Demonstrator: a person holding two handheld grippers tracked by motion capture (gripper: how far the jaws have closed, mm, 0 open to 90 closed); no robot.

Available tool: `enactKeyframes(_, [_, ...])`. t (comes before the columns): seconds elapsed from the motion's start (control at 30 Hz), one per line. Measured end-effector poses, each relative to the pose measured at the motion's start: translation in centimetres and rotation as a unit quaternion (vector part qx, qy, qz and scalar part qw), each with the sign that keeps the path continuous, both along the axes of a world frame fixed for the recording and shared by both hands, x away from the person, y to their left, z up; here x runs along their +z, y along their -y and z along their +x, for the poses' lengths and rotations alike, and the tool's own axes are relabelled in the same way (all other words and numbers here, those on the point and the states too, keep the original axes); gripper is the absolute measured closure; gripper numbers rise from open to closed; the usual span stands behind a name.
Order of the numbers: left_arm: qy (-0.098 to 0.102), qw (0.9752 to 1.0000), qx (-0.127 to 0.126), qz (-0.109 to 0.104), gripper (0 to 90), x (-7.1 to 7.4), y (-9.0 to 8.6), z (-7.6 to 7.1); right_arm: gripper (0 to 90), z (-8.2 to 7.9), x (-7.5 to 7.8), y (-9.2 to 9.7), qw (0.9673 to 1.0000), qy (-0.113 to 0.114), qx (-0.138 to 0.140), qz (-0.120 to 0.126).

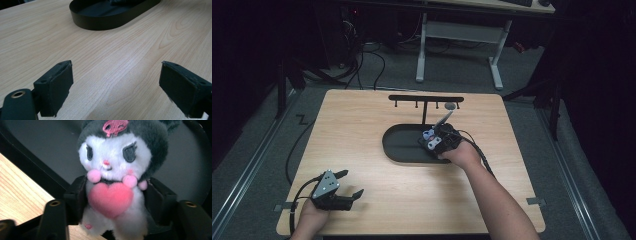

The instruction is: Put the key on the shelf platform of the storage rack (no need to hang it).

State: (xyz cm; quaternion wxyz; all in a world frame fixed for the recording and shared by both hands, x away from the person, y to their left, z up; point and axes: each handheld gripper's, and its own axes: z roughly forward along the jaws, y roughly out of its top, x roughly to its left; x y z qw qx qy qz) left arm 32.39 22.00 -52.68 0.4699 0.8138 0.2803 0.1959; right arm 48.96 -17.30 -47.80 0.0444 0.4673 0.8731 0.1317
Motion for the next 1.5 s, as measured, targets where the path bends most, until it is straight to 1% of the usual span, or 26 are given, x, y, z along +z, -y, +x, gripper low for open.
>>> enactKeyframes(0.03, [0.001,1.0000,0.000,0.000,12.4,0.0,0.0,0.0,34.3,0.0,0.1,0.0,1.0000,0.001,0.001,0.003])
enactKeyframes(0.07, [0.000,1.0000,0.000,-0.001,12.4,0.0,0.0,0.0,33.0,-0.1,0.2,-0.1,1.0000,-0.001,-0.006,0.007])
enactKeyframes(0.13, [0.001,1.0000,0.001,-0.002,12.4,0.0,0.0,0.0,31.0,0.0,0.4,0.1,0.9999,0.005,-0.002,0.011])
enactKeyframes(0.23, [0.000,1.0000,0.001,-0.001,12.4,0.0,0.0,0.0,28.5,-0.2,0.7,0.2,0.9998,0.010,-0.007,0.012])
enactKeyframes(0.27, [0.000,1.0000,0.000,-0.001,12.4,0.0,0.0,0.0,27.6,-0.3,0.9,0.2,0.9998,0.007,-0.014,0.012])
enactKeyframes(0.33, [0.001,1.0000,0.001,-0.001,12.4,0.0,0.0,0.0,27.4,-0.4,1.2,0.3,0.9997,0.018,-0.007,0.013])
enactKeyframes(0.37, [0.001,1.0000,0.000,-0.001,12.4,0.1,0.0,0.0,26.9,-0.4,1.4,0.4,0.9997,0.019,-0.007,0.013])
enactKeyframes(0.43, [0.001,1.0000,0.000,0.000,12.4,0.1,0.0,0.0,26.2,-0.6,1.8,0.5,0.9995,0.023,-0.011,0.018])
enactKeyframes(0.5, [0.000,1.0000,-0.001,-0.001,12.4,0.1,0.0,-0.1,25.1,-0.8,2.1,0.5,0.9994,0.025,-0.018,0.017])
enactKeyframes(0.53, [0.000,1.0000,0.000,-0.001,12.4,0.1,0.1,-0.1,24.8,-0.9,2.2,0.7,0.9993,0.032,-0.014,0.014])
enactKeyframes(0.6, [0.000,1.0000,0.000,-0.001,12.4,0.1,0.1,-0.1,24.4,-1.0,2.5,0.7,0.9991,0.035,-0.014,0.017])
enactKeyframes(0.63, [0.000,1.0000,0.000,-0.001,12.4,0.1,0.1,-0.1,23.9,-1.2,2.7,0.7,0.9990,0.035,-0.020,0.018])
enactKeyframes(0.67, [0.000,1.0000,0.000,-0.001,12.4,0.1,0.1,-0.1,23.8,-1.2,2.8,0.7,0.9989,0.042,-0.013,0.018])
enactKeyframes(0.7, [0.000,1.0000,0.001,-0.001,12.4,0.1,0.1,-0.1,23.8,-1.4,3.0,0.7,0.9988,0.043,-0.017,0.017])
enactKeyframes(0.73, [0.000,1.0000,0.000,-0.001,12.4,0.1,0.1,-0.1,23.8,-1.5,3.1,0.7,0.9986,0.049,-0.011,0.016])
enactKeyframes(0.8, [0.000,1.0000,-0.001,-0.001,12.4,0.1,0.1,-0.1,24.0,-1.7,3.3,0.6,0.9985,0.050,-0.013,0.015])
enactKeyframes(0.83, [-0.001,1.0000,-0.001,0.000,12.4,0.1,0.1,-0.1,24.7,-1.8,3.5,0.7,0.9982,0.059,-0.005,0.012])
enactKeyframes(0.87, [0.000,1.0000,0.000,-0.001,12.4,0.0,0.1,-0.1,25.5,-2.0,3.6,0.7,0.9979,0.063,-0.006,0.012])
enactKeyframes(0.93, [0.000,1.0000,-0.001,-0.001,12.4,0.0,0.2,-0.2,26.3,-2.2,3.8,0.6,0.9979,0.063,-0.005,0.013])
enactKeyframes(1.03, [0.000,1.0000,-0.001,-0.001,12.4,0.0,0.1,-0.2,26.2,-2.3,3.8,0.7,0.9981,0.059,0.000,0.015])
enactKeyframes(1.23, [-0.001,1.0000,0.001,-0.003,12.4,0.0,0.1,-0.2,26.8,-3.0,3.9,0.8,0.9977,0.066,0.004,0.015])
enactKeyframes(1.3, [-0.003,1.0000,0.000,-0.002,12.4,0.0,0.1,-0.2,27.3,-3.3,4.0,0.9,0.9976,0.066,-0.003,0.023])
enactKeyframes(1.37, [-0.004,1.0000,0.000,-0.002,12.4,0.0,0.1,-0.2,27.4,-3.6,3.9,1.2,0.9972,0.071,-0.002,0.023])
enactKeyframes(1.43, [-0.003,1.0000,0.000,-0.002,12.4,-0.1,0.1,-0.2,27.3,-4.0,3.8,1.3,0.9973,0.069,-0.005,0.023])
enactKeyframes(1.47, [-0.003,1.0000,0.000,-0.002,12.4,-0.1,0.1,-0.2,27.5,-4.2,3.7,1.3,0.9969,0.075,-0.003,0.021])
enactKeyframes(1.5, [-0.003,1.0000,0.001,-0.003,12.4,-0.1,0.2,-0.2,27.9,-4.5,3.7,1.5,0.9960,0.087,0.001,0.020])
